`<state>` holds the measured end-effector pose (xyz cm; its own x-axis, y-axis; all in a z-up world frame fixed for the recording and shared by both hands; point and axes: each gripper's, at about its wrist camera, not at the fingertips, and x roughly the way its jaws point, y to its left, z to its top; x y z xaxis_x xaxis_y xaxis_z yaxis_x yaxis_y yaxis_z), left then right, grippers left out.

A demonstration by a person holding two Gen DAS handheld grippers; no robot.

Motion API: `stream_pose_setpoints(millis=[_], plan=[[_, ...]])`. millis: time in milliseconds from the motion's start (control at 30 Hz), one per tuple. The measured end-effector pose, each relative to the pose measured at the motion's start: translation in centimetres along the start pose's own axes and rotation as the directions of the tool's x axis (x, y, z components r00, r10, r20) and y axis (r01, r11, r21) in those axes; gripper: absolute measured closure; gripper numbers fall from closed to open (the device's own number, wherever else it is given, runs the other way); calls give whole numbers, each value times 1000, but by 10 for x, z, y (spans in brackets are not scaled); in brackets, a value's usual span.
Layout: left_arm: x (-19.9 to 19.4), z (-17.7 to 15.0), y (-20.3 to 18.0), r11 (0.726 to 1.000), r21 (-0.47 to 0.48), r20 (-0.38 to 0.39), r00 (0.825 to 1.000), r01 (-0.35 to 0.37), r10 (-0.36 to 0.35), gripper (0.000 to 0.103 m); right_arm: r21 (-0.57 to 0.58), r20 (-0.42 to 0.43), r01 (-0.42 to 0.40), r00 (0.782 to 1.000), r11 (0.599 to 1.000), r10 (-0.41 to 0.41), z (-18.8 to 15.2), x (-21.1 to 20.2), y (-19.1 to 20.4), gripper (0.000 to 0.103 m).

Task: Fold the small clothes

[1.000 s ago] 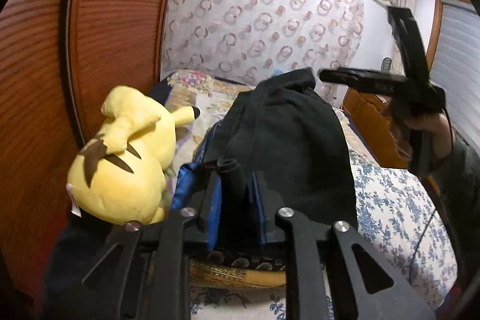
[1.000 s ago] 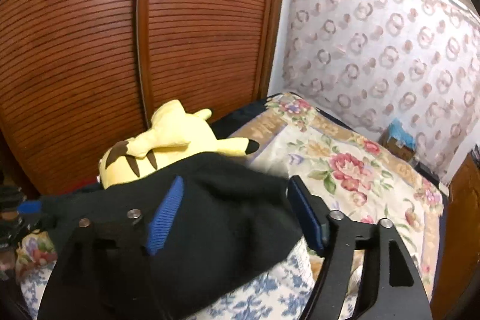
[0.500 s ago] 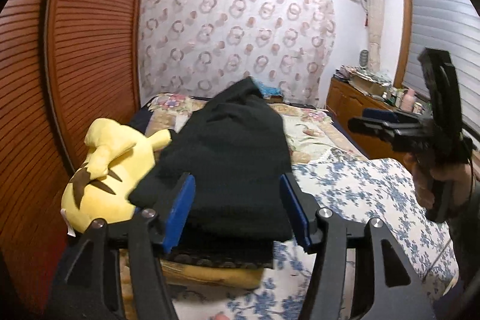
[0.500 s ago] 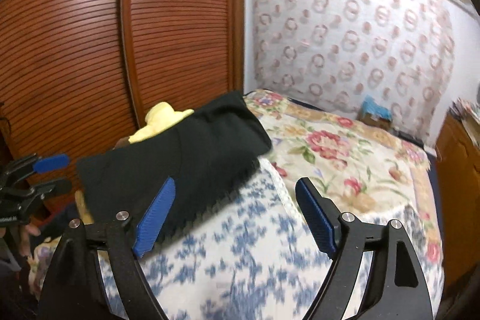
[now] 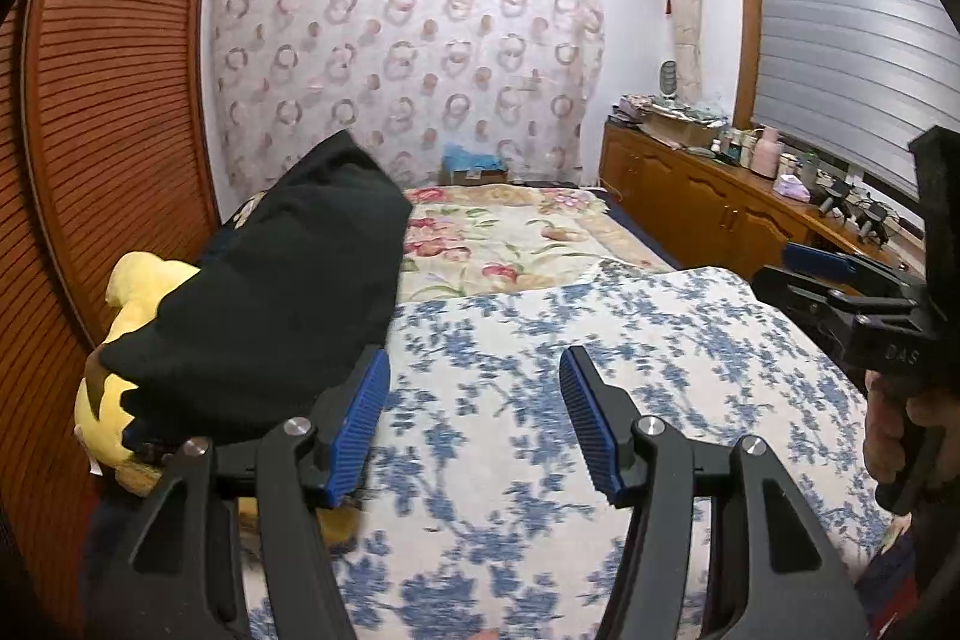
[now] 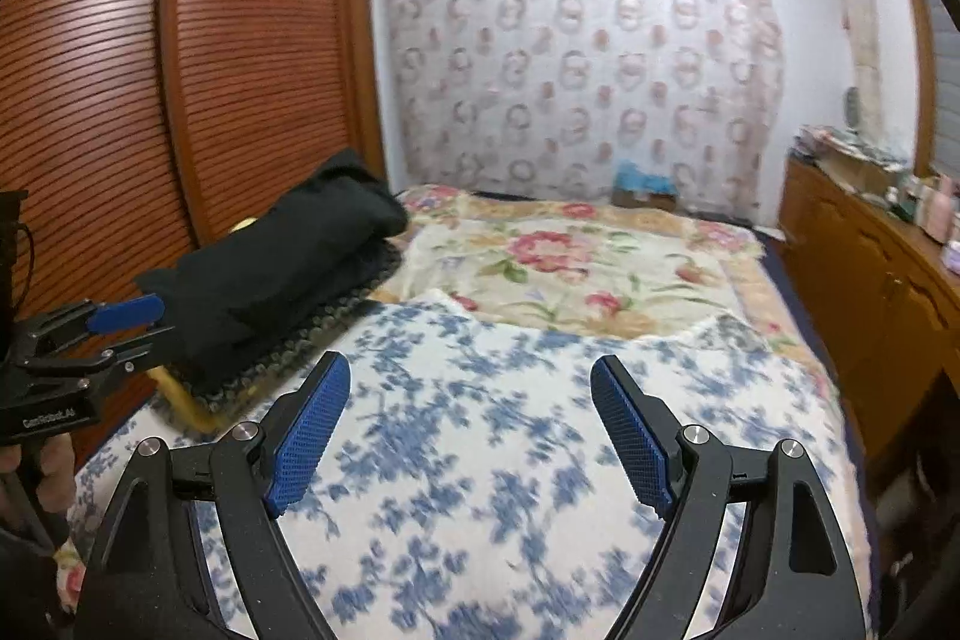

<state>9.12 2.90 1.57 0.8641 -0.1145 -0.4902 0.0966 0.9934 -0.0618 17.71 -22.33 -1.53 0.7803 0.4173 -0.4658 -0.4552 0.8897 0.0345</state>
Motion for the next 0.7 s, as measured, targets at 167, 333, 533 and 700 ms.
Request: stream_pose_setpoints(millis=[167,333,533,700], plan=[[-16,9,-23,1000,30,45,999,-10,9,45,35,57,45,997,998,-47,-1,-39,-8,19],[-30,16,-36,999,42,75,997,-33,30,45,73,117,72,990,995,-80,1,-71,-16,19],[-36,21,-35,999,16,83,996,-32,31,44,83,138,99,984,992,-110,-3,-86,-22,19],[-33,20,-36,999,10,81,996,-46,45,44,88,135,100,985,991,-111,-5,-87,-23,19]])
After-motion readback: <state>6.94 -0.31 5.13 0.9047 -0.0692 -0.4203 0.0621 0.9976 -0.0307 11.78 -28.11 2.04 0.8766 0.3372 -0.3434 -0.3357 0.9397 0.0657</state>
